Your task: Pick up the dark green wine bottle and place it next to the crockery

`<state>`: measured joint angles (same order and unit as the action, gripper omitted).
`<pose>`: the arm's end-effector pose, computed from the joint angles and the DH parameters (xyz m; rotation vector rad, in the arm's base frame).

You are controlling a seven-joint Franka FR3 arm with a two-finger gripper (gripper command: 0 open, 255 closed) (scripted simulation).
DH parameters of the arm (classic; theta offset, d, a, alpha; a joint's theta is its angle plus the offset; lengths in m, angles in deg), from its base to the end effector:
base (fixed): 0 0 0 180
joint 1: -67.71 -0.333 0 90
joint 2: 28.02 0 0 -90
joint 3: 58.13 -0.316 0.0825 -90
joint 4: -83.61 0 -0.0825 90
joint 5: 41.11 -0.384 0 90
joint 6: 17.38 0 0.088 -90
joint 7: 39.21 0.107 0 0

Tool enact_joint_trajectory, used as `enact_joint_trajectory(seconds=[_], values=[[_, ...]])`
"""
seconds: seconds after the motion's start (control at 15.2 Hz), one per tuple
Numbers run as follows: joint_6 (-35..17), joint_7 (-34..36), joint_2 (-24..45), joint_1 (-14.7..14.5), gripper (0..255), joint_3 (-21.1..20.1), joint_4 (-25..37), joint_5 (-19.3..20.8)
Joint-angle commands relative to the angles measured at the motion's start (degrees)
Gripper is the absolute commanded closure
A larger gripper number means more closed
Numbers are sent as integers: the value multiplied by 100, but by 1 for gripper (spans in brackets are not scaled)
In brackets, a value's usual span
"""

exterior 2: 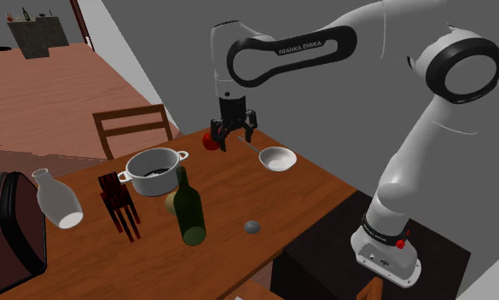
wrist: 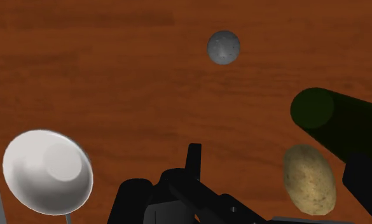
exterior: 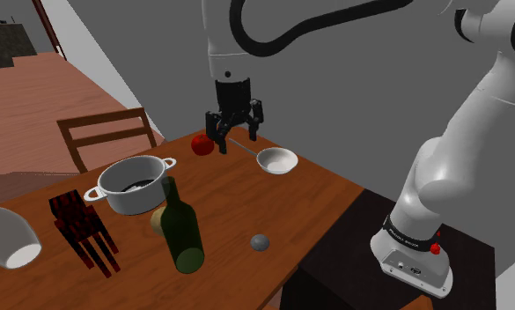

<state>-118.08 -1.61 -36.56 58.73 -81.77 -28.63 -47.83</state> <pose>0.4207 0.2930 0.5288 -3.1249 0.1852 0.1312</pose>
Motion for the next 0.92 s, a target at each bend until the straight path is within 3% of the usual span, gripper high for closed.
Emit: enact_joint_trajectory(seconds=[0.0, 0.4, 0.79, 0.86], values=[[-55, 293, 447, -72, 0, -169, 386, 154], [11, 1138, 1816, -474, 0, -505, 1715, 787], [420, 1800, 3310, -1194, 0, -557, 3479, 1498], [338, 1800, 3299, -1190, 0, -548, 3387, 1491]])
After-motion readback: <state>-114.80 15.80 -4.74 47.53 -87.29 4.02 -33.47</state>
